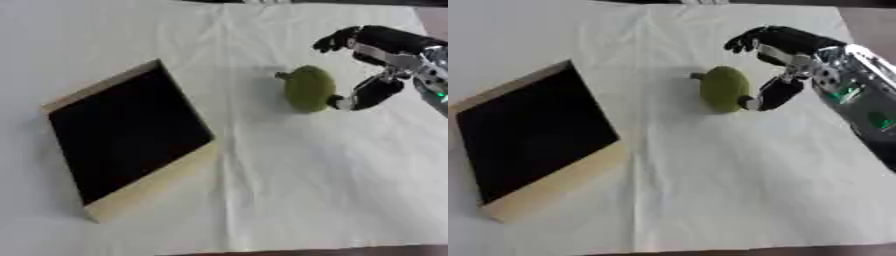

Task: Pick up objects on the table and place them in the box.

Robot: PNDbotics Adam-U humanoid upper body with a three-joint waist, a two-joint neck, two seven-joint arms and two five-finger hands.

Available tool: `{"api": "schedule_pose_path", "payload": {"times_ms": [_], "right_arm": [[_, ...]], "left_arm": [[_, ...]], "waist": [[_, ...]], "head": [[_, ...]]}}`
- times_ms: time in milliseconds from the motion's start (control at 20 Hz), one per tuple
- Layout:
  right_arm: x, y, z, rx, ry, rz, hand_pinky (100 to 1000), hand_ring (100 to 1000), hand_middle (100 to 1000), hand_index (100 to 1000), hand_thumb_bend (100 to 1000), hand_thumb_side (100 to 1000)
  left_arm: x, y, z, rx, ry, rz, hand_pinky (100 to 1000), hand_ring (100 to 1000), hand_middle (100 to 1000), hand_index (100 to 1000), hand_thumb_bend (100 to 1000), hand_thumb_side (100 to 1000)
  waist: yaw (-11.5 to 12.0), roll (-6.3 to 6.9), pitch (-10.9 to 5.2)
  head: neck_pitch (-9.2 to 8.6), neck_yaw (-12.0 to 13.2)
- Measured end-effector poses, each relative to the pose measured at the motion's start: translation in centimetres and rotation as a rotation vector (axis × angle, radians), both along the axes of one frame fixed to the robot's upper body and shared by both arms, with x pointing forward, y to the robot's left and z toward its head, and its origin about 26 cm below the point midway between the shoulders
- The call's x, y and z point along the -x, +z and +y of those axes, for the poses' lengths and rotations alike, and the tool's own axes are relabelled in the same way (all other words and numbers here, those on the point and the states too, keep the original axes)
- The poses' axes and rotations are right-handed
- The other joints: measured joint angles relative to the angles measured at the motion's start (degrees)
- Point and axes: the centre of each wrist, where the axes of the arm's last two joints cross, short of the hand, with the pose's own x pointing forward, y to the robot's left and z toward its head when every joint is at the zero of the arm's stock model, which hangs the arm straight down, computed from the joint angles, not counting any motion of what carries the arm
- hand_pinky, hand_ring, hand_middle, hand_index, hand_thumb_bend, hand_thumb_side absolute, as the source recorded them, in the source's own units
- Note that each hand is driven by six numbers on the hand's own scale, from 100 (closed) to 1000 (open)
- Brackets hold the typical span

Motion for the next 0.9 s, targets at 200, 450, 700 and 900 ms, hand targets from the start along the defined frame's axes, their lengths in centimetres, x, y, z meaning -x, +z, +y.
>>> {"api": "schedule_pose_path", "payload": {"times_ms": [200, 450, 700, 900], "right_arm": [[-0.6, -0.5, 0.1, -0.012, 0.005, 0.026, 886, 867, 765, 909, 410, 105], [-1.7, -1.4, 0.0, -0.03, -0.001, 0.053, 880, 855, 743, 886, 399, 100], [-2.7, -2.0, -0.2, -0.05, -0.016, 0.046, 860, 803, 624, 758, 345, 100], [-3.1, -2.4, -0.3, -0.064, -0.036, 0.001, 837, 724, 577, 721, 227, 100]], "left_arm": [[0.0, 0.0, 0.0, 0.001, -0.001, 0.0, 580, 619, 641, 734, 973, 822], [0.0, 0.0, -0.1, 0.001, -0.007, 0.003, 580, 619, 641, 734, 968, 820], [-0.1, -0.1, -0.3, 0.008, -0.011, 0.005, 580, 618, 641, 733, 961, 819], [-0.1, -0.1, -0.3, 0.009, -0.012, 0.005, 580, 618, 640, 732, 956, 818]], "waist": [[0.1, 0.0, 0.02], [0.4, 0.0, 0.07], [0.6, 0.0, 0.09], [0.7, 0.0, 0.09]], "head": [[0.0, -0.1], [-0.01, -0.3], [-0.01, -0.5], [-0.01, -0.5]]}}
